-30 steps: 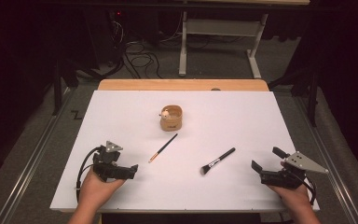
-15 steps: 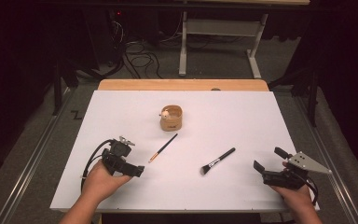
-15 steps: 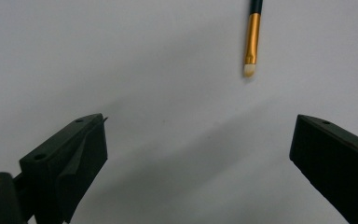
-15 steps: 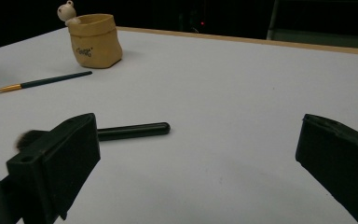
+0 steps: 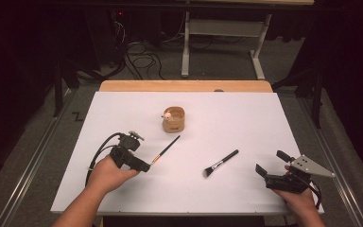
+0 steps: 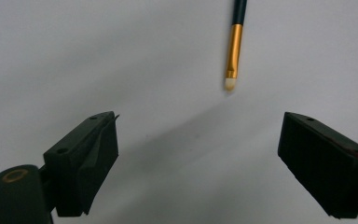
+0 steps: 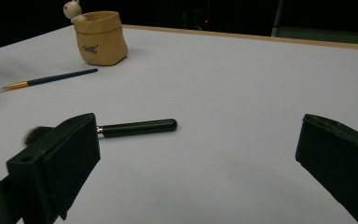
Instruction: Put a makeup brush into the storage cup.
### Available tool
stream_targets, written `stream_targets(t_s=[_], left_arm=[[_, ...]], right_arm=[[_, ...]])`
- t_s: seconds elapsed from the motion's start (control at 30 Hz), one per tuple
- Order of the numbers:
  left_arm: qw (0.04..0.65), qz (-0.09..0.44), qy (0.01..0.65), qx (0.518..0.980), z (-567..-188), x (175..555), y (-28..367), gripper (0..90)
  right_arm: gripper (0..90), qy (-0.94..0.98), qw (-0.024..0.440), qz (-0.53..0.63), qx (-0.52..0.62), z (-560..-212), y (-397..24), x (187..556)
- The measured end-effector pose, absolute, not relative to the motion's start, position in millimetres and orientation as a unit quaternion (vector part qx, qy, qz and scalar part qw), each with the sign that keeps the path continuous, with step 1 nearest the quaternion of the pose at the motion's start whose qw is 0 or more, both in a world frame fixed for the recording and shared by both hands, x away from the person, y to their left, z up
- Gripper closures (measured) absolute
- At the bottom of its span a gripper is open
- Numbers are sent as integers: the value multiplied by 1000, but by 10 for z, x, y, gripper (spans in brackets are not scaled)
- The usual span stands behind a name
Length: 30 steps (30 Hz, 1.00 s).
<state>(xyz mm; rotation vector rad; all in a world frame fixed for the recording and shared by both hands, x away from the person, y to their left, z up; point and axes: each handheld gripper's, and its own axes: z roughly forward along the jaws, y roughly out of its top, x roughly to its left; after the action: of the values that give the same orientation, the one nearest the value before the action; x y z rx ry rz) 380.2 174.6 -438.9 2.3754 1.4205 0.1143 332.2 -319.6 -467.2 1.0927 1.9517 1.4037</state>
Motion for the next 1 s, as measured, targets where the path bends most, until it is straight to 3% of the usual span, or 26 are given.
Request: stream_targets(t_s=[1.0], left_arm=[[167, 8, 449, 878, -4436, 4215, 1233, 330]], right_arm=[[3, 723, 240, 511, 398, -4703, -3179, 3315]])
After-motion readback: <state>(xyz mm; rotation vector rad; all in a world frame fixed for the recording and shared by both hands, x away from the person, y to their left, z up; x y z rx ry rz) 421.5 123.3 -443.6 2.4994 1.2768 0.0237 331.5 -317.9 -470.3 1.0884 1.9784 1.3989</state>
